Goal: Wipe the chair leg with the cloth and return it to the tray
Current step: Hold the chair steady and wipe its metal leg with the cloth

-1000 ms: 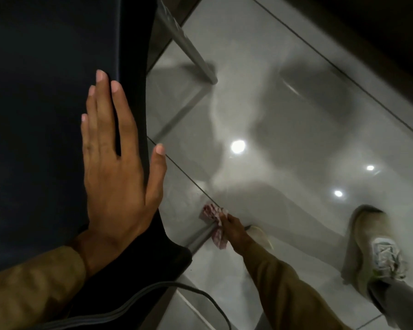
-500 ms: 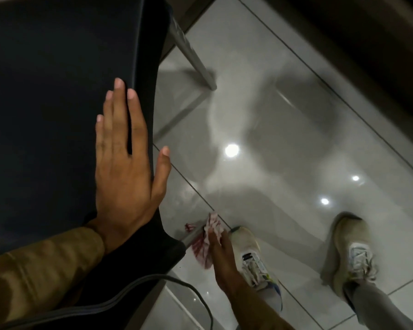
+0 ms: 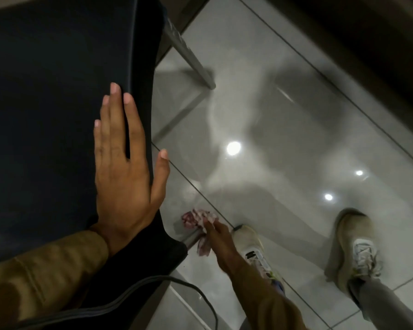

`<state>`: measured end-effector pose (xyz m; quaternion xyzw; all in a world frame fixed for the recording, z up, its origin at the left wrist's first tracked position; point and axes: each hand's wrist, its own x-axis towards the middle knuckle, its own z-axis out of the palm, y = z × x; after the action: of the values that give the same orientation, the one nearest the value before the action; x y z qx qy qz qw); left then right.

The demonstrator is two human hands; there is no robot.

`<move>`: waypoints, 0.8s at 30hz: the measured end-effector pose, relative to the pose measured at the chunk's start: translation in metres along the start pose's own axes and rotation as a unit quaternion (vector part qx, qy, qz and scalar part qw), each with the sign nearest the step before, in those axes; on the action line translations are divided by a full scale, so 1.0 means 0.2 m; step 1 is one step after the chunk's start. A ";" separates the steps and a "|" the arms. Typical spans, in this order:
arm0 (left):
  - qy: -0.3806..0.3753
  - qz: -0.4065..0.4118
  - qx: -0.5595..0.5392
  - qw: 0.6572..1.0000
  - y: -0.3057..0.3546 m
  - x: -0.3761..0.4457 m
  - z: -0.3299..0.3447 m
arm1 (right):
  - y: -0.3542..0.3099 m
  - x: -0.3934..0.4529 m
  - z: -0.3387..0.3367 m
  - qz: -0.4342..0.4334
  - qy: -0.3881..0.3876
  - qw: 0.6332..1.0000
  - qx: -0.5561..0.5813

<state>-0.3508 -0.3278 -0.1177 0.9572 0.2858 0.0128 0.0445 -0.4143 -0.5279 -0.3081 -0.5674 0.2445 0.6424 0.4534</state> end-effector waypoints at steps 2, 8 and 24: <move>-0.004 -0.008 -0.003 1.000 0.00 0.00 -0.01 | -0.02 -0.21 0.03 -0.040 -0.035 0.999 -0.004; 0.000 -0.009 0.015 1.000 0.00 0.00 0.00 | -0.02 -0.51 0.13 -0.126 -0.013 0.992 -0.022; -0.005 -0.003 0.029 1.000 -0.03 0.00 0.02 | -0.05 -0.23 0.08 -0.042 0.032 0.996 -0.066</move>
<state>-0.3539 -0.3225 -0.1229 0.9573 0.2885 0.0001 0.0185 -0.4168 -0.5237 -0.2595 -0.6261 0.1917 0.6192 0.4334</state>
